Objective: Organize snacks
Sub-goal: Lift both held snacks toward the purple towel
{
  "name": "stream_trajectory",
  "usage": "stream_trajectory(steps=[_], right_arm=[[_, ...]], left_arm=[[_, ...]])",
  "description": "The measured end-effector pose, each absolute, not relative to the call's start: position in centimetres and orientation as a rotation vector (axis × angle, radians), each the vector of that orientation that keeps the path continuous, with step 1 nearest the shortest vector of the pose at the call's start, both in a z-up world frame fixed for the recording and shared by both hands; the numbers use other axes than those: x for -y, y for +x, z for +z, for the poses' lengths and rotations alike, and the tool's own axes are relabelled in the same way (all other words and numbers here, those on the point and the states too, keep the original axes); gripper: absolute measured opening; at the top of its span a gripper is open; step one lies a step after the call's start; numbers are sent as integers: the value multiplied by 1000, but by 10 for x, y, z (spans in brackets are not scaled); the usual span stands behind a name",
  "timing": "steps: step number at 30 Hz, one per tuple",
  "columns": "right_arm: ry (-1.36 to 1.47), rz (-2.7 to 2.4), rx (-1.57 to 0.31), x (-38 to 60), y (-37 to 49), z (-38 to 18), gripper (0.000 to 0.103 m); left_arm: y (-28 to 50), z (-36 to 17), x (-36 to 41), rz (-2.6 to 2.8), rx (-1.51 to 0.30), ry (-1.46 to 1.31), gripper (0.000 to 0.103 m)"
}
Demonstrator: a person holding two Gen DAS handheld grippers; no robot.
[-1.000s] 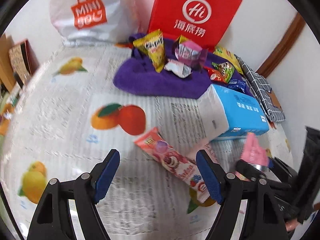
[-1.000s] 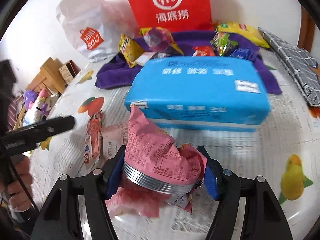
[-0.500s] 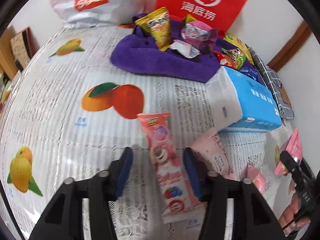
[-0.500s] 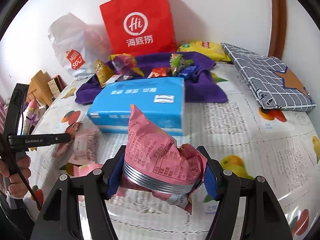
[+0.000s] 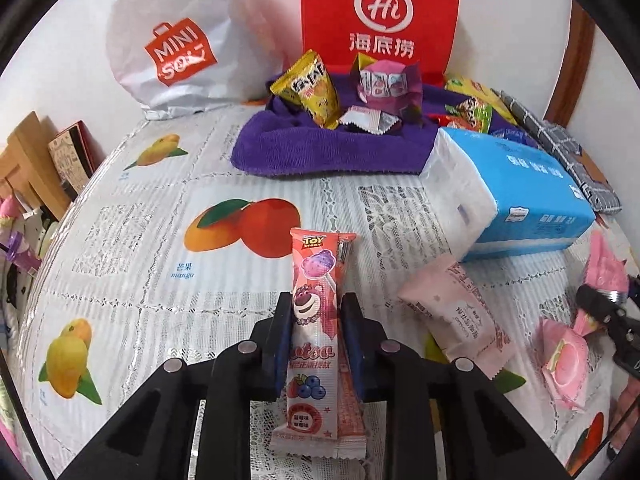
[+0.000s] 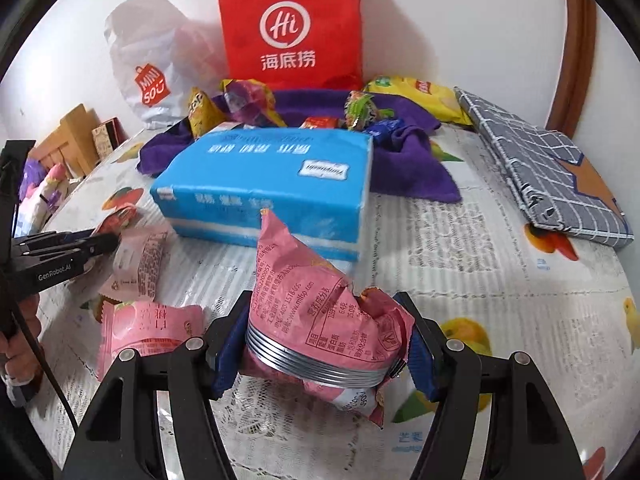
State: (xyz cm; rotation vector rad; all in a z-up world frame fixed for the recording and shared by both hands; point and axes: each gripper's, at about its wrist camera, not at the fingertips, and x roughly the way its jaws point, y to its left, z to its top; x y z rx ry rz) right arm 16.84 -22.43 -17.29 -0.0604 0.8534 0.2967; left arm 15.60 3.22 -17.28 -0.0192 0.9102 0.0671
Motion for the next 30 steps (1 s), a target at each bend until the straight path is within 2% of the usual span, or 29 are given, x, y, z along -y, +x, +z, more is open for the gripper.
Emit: stream_trajectory(steps=[13,30], right_arm=[[-14,281,-907,231,177,-181,65],[-61,242,-906,228,177,-181,65]], left_arm=[[155,-172,-34,39,-905,-44,29],[155,-173,-32,45,-906,-35,29]])
